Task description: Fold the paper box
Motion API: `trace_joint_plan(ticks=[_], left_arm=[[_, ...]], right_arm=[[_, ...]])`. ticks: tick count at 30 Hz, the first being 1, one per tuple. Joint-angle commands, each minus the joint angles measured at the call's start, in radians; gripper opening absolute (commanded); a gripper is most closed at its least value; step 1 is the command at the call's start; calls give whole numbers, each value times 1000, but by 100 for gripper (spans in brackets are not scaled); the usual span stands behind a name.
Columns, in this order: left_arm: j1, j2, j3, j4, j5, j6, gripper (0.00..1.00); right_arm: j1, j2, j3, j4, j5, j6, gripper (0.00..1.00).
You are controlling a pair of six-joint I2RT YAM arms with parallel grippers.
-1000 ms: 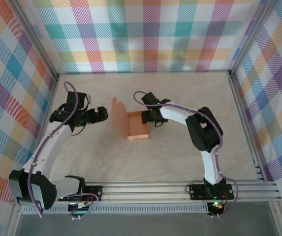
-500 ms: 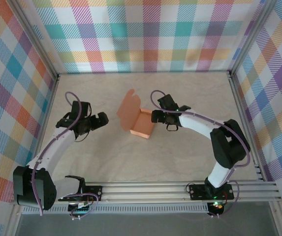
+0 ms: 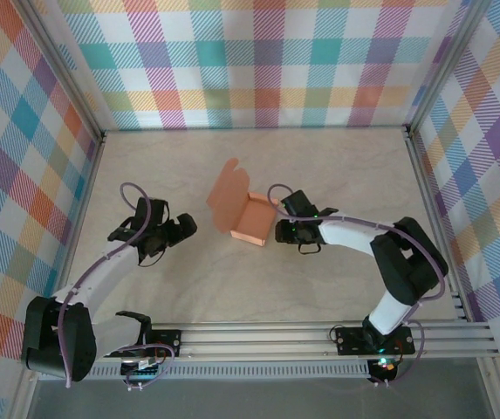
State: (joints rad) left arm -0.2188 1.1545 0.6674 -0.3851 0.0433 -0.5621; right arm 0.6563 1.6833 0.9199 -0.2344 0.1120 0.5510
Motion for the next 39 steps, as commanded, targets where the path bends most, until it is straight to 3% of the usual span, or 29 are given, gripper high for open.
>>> trace_joint_plan(ticks=[1,10,13,17,24,30,35,39], left_arm=[[-15,7,1,27,-8,-11,100],[-14,10,-28,47,-10,-28,100],[-14,11,-33,61,-5,-32,100],[-17,25,-56,177,72,-32,98],[-57,165,-2,331,134,-67,99],[-60,325,73,470,176,-115,100],[-66,411,140,502,206,-132,100],[-71,470,192,494,227,-132,100]], right_arm=[[61,55,84,56,-46,21,48],[118,240,311,74,-126,-22,49],[120,194,277,106,-113,-44,51],[108,54,149,164,6,-89,56],[-17,-10,133,141,19,-64,65],[-176,56,173,171,-183,129,67],[-245,209,311,69,-282,203,48],[-246,326,422,59,-424,184,43]])
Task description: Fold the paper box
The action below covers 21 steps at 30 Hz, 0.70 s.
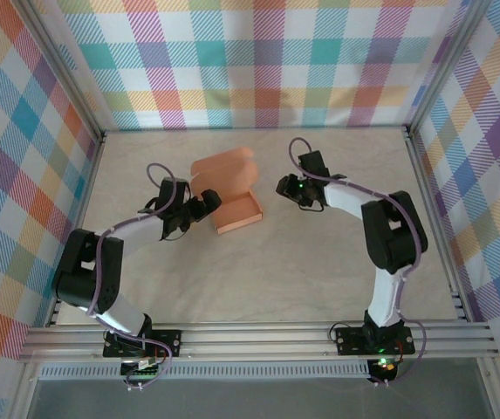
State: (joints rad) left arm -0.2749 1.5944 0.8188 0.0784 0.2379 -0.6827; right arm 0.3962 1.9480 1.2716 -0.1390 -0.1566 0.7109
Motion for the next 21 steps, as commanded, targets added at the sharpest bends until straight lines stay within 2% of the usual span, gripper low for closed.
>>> trace_joint_plan(ticks=[1,5,9,21], left_arm=[[-16,41,48,29,36,-12,100],[-24,86,82,23,59,-9,100],[-44,119,119,5,84,24,100],[-120,117,132,-49,97,49,100]], right_arm=[[15,84,93,-37,-184,25,41],[22,169,164,-37,-284,23,35],[32,185,163,-17,-313,29,33],[46,58,-47,93,-318,71,30]])
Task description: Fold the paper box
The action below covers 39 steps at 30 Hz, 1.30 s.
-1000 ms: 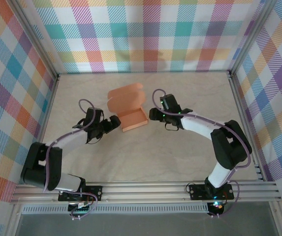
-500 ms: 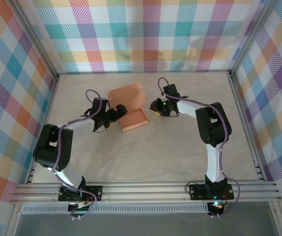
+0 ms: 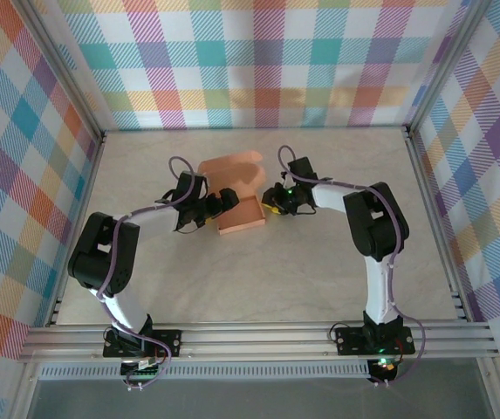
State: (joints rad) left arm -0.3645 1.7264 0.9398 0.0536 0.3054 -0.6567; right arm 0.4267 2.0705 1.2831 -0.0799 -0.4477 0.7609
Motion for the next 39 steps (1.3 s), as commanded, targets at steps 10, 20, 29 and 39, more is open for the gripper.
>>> trace_joint_plan(ticks=[10,20,29,39], left_arm=[[-119,-78,-45,-36,16,-2,100],[-143,-162,-81,-92,-79,45,100],[-140,-369,-55,-228,-241,354,100],[-61,-362,228,-500,-172,701,100]], right_arm=[[25,-262,-336,123,-14,56,31],[24,-481,-491,47,167,-50,40],[21,-722,-491,-80,409,-350,60],[-4,-751,-266,-256,319,-913,82]])
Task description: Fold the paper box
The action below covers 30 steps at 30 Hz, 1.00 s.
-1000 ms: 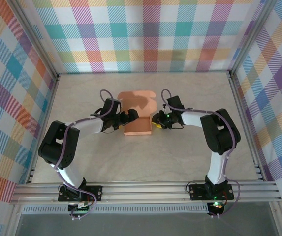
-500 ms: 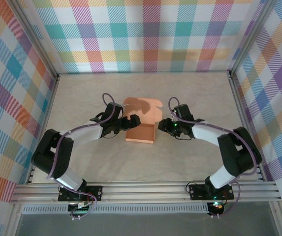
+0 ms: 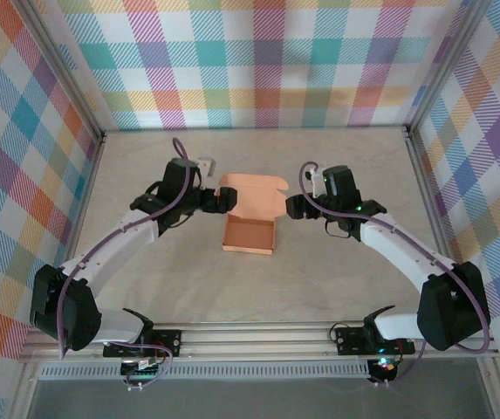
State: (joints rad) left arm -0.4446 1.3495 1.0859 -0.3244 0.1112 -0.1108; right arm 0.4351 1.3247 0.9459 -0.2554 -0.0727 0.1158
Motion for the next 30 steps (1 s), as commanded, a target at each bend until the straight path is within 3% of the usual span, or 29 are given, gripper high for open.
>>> trace_joint_plan(ticks=[1,9,15,21,30], left_arm=[[24,26,115,-150,20,174,100],[75,82,255,-254,35,250,100],[79,94,263,-255,7,255,100],[80,97,263,-266,-2,264,100],[81,108,261,-267,-7,266,100]], right_arm=[[-20,4,95,-96,-89,-315,82],[-102,219,402,-447,-352,-653,83],[-134,398,622,-702,-432,-834,76],[-152,578,835,-868,-443,-941,53],[-153,769,1066,-1024,-497,-1005,53]])
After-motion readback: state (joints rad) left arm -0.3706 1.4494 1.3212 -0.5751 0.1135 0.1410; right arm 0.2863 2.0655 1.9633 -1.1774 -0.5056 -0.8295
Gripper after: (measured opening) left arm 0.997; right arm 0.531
